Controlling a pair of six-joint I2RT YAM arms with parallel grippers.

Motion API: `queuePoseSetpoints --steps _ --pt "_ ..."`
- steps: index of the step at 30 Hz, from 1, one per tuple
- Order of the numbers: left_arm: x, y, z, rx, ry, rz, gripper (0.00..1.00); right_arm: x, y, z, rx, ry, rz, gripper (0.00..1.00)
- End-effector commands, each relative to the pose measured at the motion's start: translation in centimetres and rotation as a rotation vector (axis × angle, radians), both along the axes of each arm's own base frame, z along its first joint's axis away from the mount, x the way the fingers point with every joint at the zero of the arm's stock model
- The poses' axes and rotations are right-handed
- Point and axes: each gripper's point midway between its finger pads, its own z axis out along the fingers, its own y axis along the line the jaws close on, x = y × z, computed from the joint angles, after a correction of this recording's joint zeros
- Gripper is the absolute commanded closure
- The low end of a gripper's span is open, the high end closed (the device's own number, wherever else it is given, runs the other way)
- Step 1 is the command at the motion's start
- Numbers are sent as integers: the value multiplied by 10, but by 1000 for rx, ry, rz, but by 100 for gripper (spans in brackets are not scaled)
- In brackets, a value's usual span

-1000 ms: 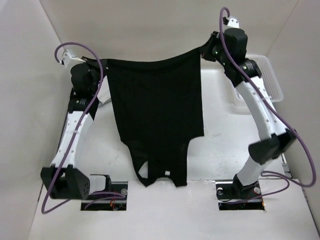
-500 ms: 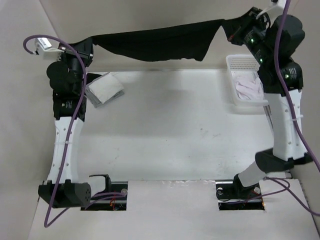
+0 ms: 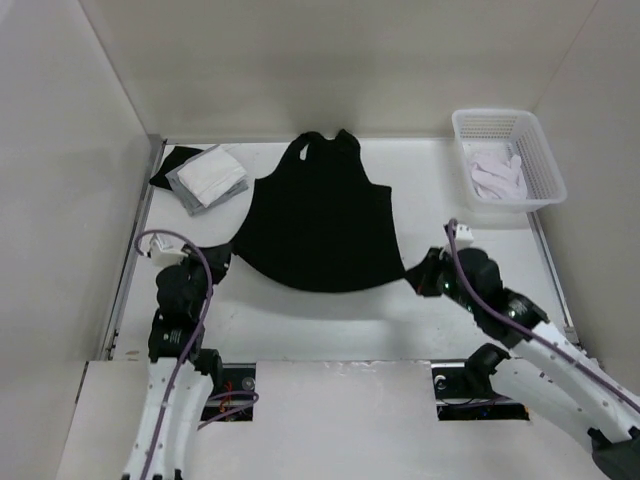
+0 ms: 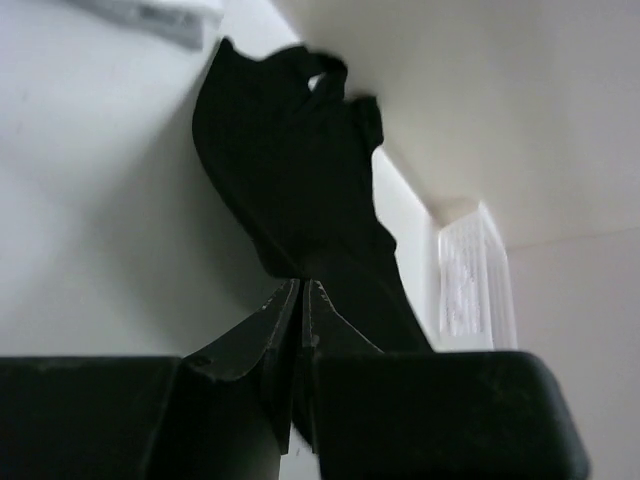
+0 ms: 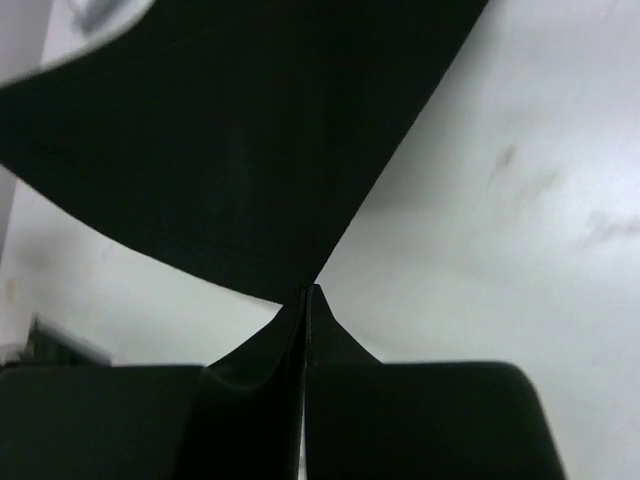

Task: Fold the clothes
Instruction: Flatten the tank top out, then fold the tank top

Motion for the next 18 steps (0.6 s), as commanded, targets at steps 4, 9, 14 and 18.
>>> queuePoseSetpoints --steps 4,9,14,18 --pt "-67 -24 -41 -35 113 -124 97 -85 12 -36 162 126 57 100" --pt "-91 -17 -19 -55 82 -65 98 -123 13 -33 163 193 80 100" --pt "-75 1 17 2 1 34 97 -95 25 -21 54 99 37 99" --pt "-20 -2 22 0 -32 64 97 -21 30 2 56 -13 -25 99"
